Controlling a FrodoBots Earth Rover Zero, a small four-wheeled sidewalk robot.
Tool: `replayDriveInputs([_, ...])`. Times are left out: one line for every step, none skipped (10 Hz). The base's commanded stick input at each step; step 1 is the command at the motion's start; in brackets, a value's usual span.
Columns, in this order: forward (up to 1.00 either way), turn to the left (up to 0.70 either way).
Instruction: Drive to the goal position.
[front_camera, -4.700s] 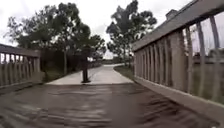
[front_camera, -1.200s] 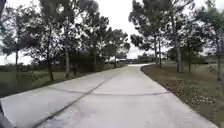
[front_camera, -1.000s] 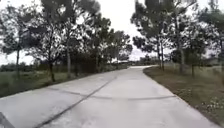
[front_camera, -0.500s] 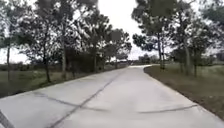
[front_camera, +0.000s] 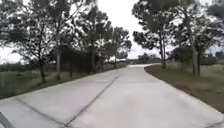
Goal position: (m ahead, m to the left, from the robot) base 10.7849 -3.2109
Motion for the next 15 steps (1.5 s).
replayDriveInputs([0.85, 0.0])
replayDriveInputs([0.85, 0.0])
replayDriveInputs([0.85, 0.0])
replayDriveInputs([0.85, 0.0])
replayDriveInputs([0.85, 0.0])
replayDriveInputs([0.85, 0.0])
replayDriveInputs([0.85, 0.0])
replayDriveInputs([0.85, 0.0])
replayDriveInputs([0.85, 0.0])
replayDriveInputs([0.85, 0.0])
replayDriveInputs([0.85, 0.0])
replayDriveInputs([0.85, 0.0])
replayDriveInputs([0.85, 0.0])
replayDriveInputs([0.85, 0.0])
replayDriveInputs([0.85, 0.0])
